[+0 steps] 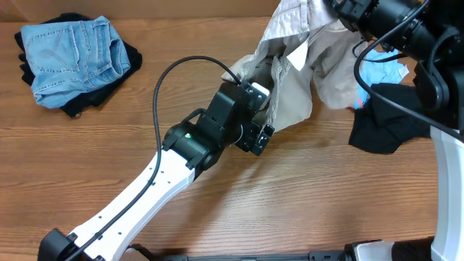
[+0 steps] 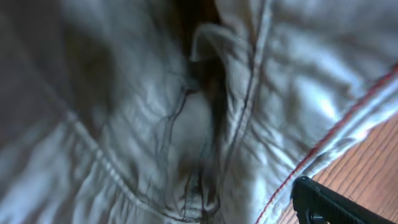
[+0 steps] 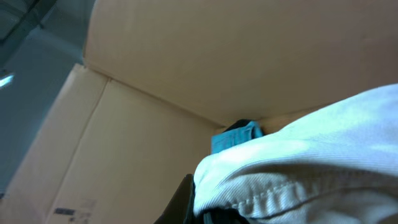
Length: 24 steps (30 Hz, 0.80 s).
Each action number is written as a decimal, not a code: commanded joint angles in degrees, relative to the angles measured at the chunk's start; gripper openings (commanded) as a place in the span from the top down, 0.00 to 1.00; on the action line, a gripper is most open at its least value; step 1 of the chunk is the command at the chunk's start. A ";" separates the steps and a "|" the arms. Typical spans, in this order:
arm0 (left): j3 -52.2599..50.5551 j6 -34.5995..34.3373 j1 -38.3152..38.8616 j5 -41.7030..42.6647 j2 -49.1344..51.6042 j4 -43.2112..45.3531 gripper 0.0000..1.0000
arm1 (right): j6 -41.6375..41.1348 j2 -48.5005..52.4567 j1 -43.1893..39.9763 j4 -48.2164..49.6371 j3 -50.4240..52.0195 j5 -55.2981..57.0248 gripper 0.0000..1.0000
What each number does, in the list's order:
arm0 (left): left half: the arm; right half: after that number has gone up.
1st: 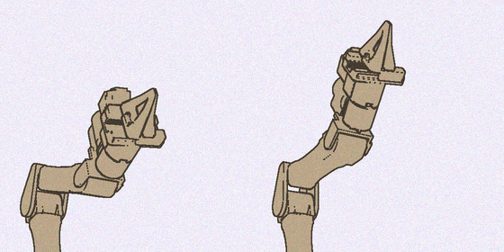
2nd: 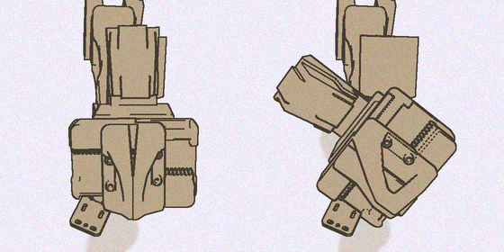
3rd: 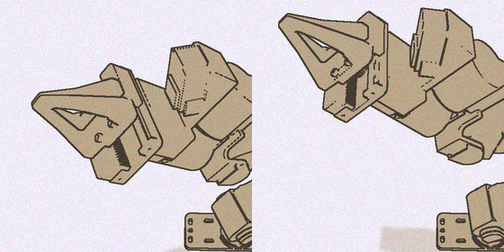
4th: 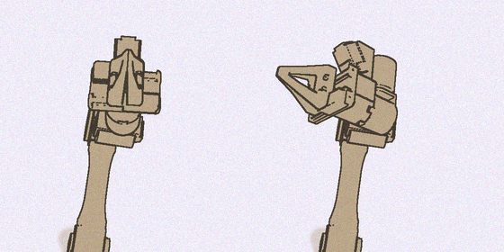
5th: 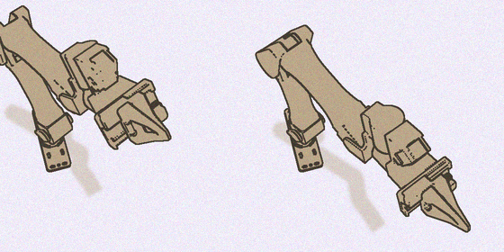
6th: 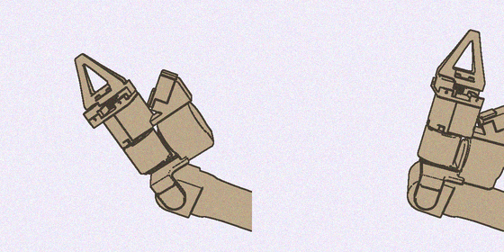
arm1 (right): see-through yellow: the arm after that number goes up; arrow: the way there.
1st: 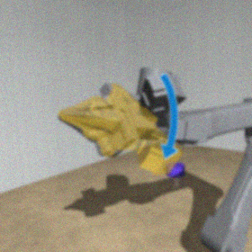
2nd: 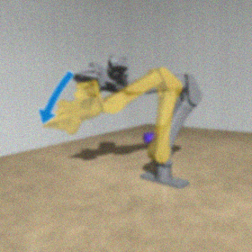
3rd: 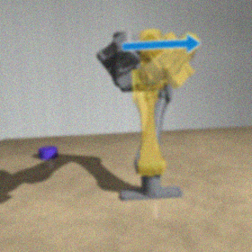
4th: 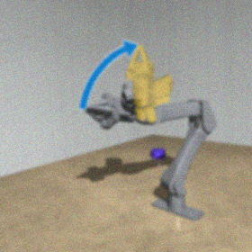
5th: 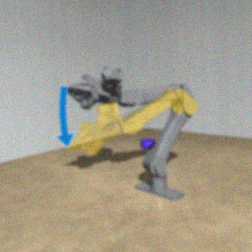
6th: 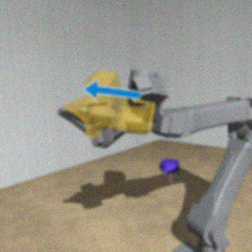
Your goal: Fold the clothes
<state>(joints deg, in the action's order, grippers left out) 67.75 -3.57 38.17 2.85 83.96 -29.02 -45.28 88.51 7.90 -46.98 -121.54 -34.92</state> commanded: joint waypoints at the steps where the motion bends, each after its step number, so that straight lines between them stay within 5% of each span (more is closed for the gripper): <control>1: 0.22 1.49 0.15 1.18 2.78 0.28 0.00 | -1.27 -1.73 -0.15 1.95 -2.36 -2.71 0.96; 13: 0.22 0.98 0.11 -0.33 2.62 -1.36 0.00 | -1.49 -1.73 -0.92 2.40 -2.36 -1.88 0.96; 14: 0.22 1.01 0.11 -0.33 2.62 -1.64 0.08 | -1.51 -1.73 -0.92 2.45 -2.36 -1.86 0.96; 15: 0.22 1.01 0.09 -1.20 2.62 -1.90 0.45 | -1.70 -1.73 -0.92 2.49 -2.36 -1.86 0.96; 17: 0.24 0.96 0.11 -1.95 2.49 -1.84 0.64 | -1.70 -1.73 -0.92 2.47 -2.36 -1.86 0.96; 19: 0.46 0.96 0.11 -1.79 2.40 -1.86 0.96 | -1.66 -1.73 -0.92 2.49 -2.36 -1.84 0.96; 24: 4.50 0.79 0.42 0.48 -1.38 -4.92 0.96 | 0.98 -1.88 -1.05 2.47 -2.36 1.62 0.96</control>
<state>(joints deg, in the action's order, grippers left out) 68.31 -2.83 38.17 1.78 86.37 -32.40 -46.70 88.51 7.20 -46.06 -121.54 -35.86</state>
